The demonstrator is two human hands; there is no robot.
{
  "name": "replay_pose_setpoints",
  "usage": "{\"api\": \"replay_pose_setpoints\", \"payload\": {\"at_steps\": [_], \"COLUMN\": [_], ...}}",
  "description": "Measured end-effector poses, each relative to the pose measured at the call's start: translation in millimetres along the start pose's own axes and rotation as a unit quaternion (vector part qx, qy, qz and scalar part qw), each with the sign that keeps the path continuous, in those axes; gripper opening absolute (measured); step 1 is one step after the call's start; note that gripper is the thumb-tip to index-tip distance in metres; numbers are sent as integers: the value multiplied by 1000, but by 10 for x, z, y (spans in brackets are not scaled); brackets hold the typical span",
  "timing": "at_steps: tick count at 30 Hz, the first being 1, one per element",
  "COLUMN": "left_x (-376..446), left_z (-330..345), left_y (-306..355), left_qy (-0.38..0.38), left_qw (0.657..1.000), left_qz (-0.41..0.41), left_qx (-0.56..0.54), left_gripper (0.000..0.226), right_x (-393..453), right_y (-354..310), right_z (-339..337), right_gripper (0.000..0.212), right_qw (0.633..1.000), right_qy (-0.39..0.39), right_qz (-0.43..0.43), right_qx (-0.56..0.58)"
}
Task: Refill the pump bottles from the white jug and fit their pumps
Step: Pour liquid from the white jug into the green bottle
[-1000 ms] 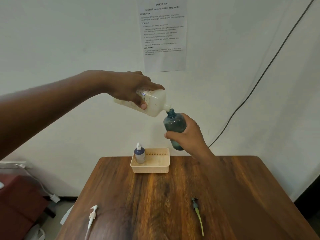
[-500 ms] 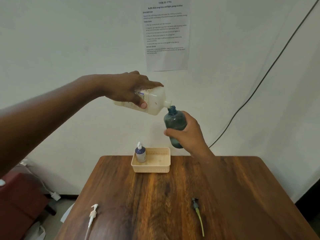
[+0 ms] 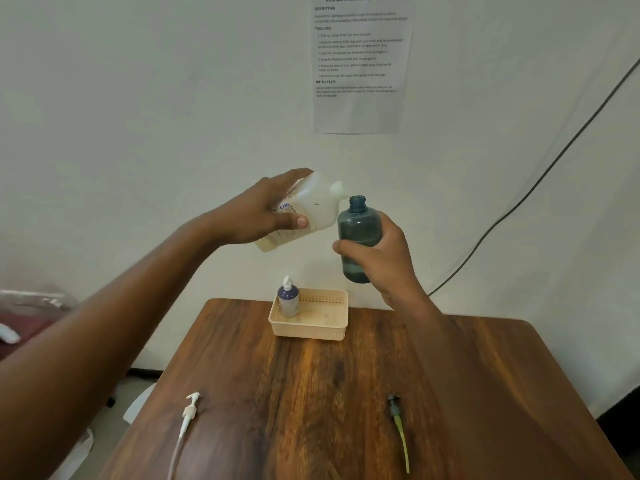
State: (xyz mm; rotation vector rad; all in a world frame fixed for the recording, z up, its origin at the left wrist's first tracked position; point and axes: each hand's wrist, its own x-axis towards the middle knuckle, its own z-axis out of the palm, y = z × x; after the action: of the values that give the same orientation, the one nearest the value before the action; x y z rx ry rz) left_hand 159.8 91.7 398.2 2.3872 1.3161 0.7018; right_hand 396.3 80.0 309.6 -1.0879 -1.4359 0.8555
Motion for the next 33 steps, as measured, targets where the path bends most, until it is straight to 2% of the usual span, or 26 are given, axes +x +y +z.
{"api": "replay_pose_setpoints", "payload": {"at_steps": [3, 7, 11, 17, 20, 24, 26, 28, 30, 33], "left_x": [-189, -525, -852, -1329, -1531, -1797, -1916, -2036, -2158, -2317], "left_z": [166, 417, 661, 1081, 1257, 1507, 1626, 1757, 1902, 2143], "left_y": [-201, -539, -901, -1403, -1627, -1878, -1966, -2043, -2112, -2280], "left_qy": [37, 50, 30, 14, 15, 8, 2, -3, -17, -34], "left_qw": [996, 983, 974, 953, 952, 940, 935, 930, 918, 902], "left_qz": [-38, -100, -161, -262, -282, -320, -346, -365, -392, -420], "left_qx": [-70, -143, -154, -150, -122, -120, -75, -42, -52, -98], "left_gripper": [70, 70, 77, 84, 85, 80, 79, 67, 53, 48], "right_x": [4, -2, -73, -258, -320, -398, -429, -469, -497, -536], "right_y": [42, 166, 365, 759, 921, 1094, 1193, 1282, 1367, 1489], "right_z": [60, 204, 378, 723, 865, 1049, 1135, 1200, 1261, 1344], "right_gripper": [69, 66, 58, 59, 61, 67, 74, 78, 77, 78], "right_qw": [1000, 1000, 999, 997, 995, 993, 992, 992, 993, 992], "right_qy": [-1, -2, -10, -30, -41, -47, -52, -60, -62, -61], "right_qz": [3, 8, 9, 34, 51, 60, 62, 65, 68, 71], "right_qx": [-2, -18, -42, -58, -70, -89, -92, -89, -79, -79]}}
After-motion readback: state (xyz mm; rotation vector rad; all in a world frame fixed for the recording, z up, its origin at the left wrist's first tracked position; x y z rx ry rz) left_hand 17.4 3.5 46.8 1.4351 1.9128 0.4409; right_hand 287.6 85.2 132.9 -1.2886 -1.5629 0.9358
